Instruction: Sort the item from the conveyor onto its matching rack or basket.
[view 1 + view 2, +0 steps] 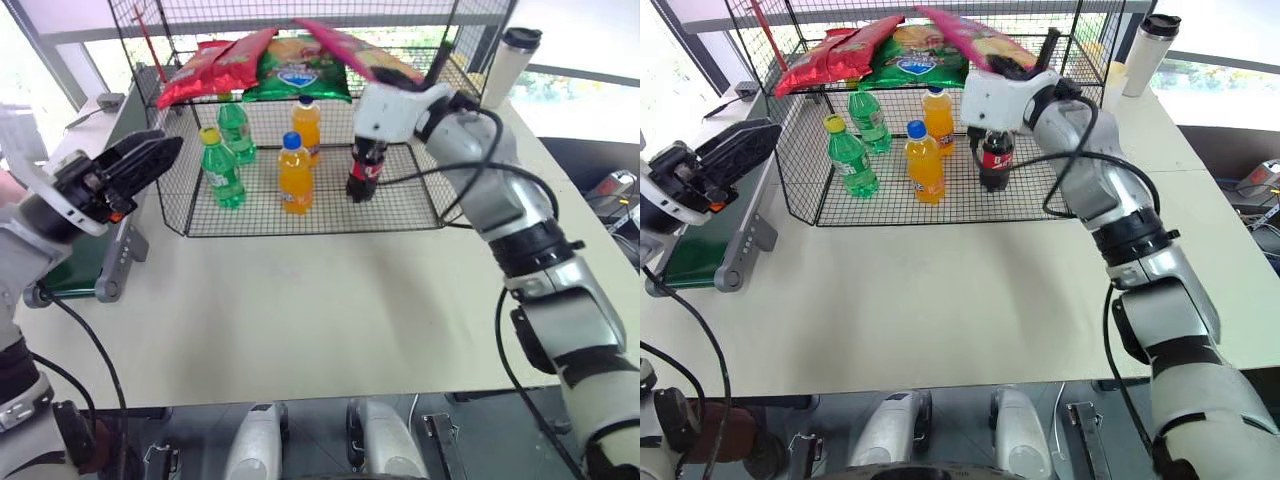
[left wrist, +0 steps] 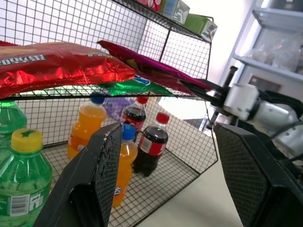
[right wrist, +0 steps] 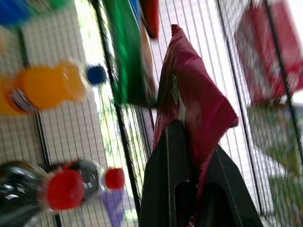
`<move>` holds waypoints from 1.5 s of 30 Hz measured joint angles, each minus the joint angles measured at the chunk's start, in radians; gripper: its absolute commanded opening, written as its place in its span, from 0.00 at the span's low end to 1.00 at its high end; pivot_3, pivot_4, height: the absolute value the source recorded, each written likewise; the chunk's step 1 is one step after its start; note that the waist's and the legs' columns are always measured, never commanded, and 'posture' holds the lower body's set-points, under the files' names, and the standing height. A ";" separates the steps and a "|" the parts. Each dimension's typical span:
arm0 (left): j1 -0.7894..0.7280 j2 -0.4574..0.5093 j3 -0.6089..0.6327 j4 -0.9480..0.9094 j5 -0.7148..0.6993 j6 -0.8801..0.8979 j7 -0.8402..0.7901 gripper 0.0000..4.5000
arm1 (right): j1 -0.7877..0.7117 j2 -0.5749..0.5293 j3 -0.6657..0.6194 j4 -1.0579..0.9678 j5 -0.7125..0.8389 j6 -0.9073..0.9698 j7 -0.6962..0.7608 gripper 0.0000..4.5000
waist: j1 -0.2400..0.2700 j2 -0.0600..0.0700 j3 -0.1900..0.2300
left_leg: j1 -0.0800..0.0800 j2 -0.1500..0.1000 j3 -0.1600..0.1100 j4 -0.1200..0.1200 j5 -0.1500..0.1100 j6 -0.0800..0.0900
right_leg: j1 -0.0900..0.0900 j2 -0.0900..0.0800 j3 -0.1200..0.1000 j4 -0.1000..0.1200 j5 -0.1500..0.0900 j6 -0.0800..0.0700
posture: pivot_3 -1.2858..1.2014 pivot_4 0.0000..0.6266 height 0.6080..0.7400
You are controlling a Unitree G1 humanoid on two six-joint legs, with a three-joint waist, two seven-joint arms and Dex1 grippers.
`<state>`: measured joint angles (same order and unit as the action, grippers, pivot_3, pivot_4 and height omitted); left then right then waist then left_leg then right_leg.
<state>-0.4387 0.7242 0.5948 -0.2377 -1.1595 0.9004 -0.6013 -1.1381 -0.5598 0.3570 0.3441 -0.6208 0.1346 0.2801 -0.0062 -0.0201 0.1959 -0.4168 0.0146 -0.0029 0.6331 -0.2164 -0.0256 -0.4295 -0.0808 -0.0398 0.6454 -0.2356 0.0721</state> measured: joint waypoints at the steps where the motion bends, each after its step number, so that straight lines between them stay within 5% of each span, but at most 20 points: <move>1: 0.005 -0.001 -0.003 0.000 0.003 -0.008 0.003 0.70 | -0.014 -0.011 -0.006 0.002 -0.027 0.024 -0.017 0.00 | 0.000 0.000 0.000 | 0.000 0.000 0.000 0.000 0.000 0.000 | 0.000 0.000 0.000 0.000 0.000 0.000 | 0.52 0.24 1.00; 8: 0.010 -0.010 -0.028 0.027 0.019 -0.046 -0.002 0.70 | 0.017 -0.094 -0.023 -0.035 -0.103 0.089 0.001 0.00 | -0.009 -0.001 0.000 | 0.001 0.000 0.000 -0.002 0.000 0.000 | 0.000 0.001 0.000 0.000 0.000 0.001 | 0.52 0.24 1.00; 20: 0.020 -0.026 -0.076 0.028 0.034 -0.076 -0.008 0.70 | 0.022 0.010 0.009 -0.002 -0.127 0.085 0.028 0.00 | -0.012 -0.001 0.000 | 0.003 0.000 0.000 -0.002 0.000 0.000 | 0.001 0.001 0.000 0.001 0.000 0.001 | 0.52 0.24 1.00; 23: 0.083 -0.025 -0.078 -0.044 0.008 -0.056 -0.005 0.71 | 0.021 0.035 0.014 0.028 -0.114 0.075 0.030 0.18 | -0.012 -0.001 0.000 | 0.002 0.000 0.000 -0.002 0.000 0.000 | 0.001 0.001 0.000 0.000 0.000 0.001 | 0.52 0.24 1.00; 30: 0.160 -0.037 -0.118 -0.200 -0.068 -0.019 0.053 0.71 | 0.005 0.064 -0.044 0.030 -0.039 0.085 0.049 0.90 | -0.008 -0.001 0.000 | 0.003 0.000 0.000 -0.002 0.000 0.000 | 0.001 0.001 0.000 0.001 0.000 0.001 | 0.52 0.24 1.00; 45: 0.152 -0.109 -0.187 -0.176 -0.006 -0.099 0.126 0.71 | 0.043 0.207 -0.279 -0.097 0.438 0.005 0.169 0.90 | -0.004 -0.001 0.000 | 0.004 0.001 0.000 -0.002 0.000 0.000 | 0.003 0.001 0.000 0.000 0.000 0.001 | 0.52 0.24 1.00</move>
<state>-0.2870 0.6156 0.4077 -0.4133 -1.1655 0.8014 -0.4752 -1.0955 -0.3532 0.0783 0.2472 -0.1833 0.1397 0.4494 -0.0103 -0.0209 0.1956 -0.4129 0.0152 -0.0034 0.6309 -0.2165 -0.0253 -0.4270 -0.0796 -0.0399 0.6458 -0.2352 0.0733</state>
